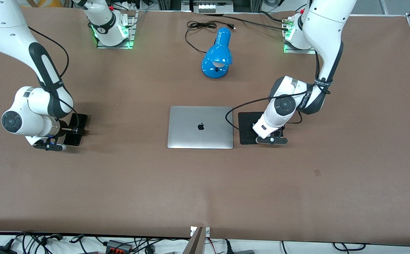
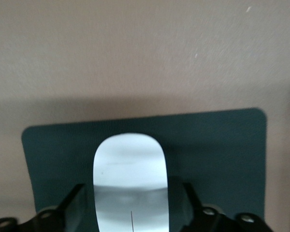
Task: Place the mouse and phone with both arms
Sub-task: 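Lower the mouse onto the pad and open the left gripper, then carry the phone with the right gripper while the left gripper withdraws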
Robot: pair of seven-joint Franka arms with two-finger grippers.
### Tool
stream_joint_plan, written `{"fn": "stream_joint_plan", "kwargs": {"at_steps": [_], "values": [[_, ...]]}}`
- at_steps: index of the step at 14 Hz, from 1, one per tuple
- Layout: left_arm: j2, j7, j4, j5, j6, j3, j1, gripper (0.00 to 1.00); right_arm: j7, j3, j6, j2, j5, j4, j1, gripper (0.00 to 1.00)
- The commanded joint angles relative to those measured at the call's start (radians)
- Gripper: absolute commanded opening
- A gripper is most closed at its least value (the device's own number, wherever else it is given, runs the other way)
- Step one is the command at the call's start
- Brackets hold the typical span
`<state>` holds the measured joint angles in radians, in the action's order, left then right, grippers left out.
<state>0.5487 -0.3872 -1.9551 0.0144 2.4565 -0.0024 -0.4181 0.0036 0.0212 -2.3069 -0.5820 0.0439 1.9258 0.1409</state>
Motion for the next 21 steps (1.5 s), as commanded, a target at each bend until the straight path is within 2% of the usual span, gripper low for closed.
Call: {"fn": "stream_joint_plan", "kwargs": {"at_steps": [1,2,3,6,7,9,11,13,15,18,21], "values": [[-0.111,-0.007,-0.001,-0.017,-0.037,0.012,0.004,1.0,0.01,-0.006,0.023,0.004,0.013,-0.002,0.0,0.24],[-0.148,-0.004,0.031,-0.017,-0.074,0.019,0.008,1.0,0.003,-0.006,0.027,0.005,0.013,-0.005,0.0,0.22],[-0.173,0.002,0.091,-0.019,-0.174,0.019,0.03,1.0,0.001,-0.009,0.03,0.01,0.013,-0.013,-0.001,0.2],[-0.184,0.088,0.363,-0.036,-0.572,0.019,0.062,1.0,0.015,-0.038,0.116,0.069,0.007,-0.024,-0.024,0.2],[-0.182,0.132,0.446,-0.04,-0.676,0.019,0.079,1.0,0.021,-0.065,0.154,0.097,0.004,-0.028,-0.038,0.2],[-0.191,0.221,0.554,-0.04,-0.817,0.019,0.134,1.0,0.051,-0.081,0.193,0.111,-0.001,-0.056,-0.09,0.2],[-0.264,0.332,0.568,-0.039,-0.861,0.021,0.177,1.0,0.123,-0.083,0.176,0.108,-0.009,-0.064,-0.176,0.2],[-0.376,0.353,0.515,0.004,-0.864,-0.01,0.287,1.0,0.22,-0.081,0.141,0.097,-0.027,-0.064,-0.268,0.2],[-0.467,0.344,0.463,0.019,-0.857,-0.01,0.346,1.0,0.301,-0.081,0.087,0.062,-0.027,-0.056,-0.328,0.2],[-0.533,0.357,0.392,-0.097,-0.864,-0.013,0.34,1.0,0.347,-0.083,0.025,0.019,-0.05,-0.059,-0.374,0.21],[-0.524,0.358,0.403,-0.055,-0.889,-0.002,0.35,1.0,0.404,-0.081,-0.02,0.005,-0.067,-0.059,-0.441,0.22]]}}
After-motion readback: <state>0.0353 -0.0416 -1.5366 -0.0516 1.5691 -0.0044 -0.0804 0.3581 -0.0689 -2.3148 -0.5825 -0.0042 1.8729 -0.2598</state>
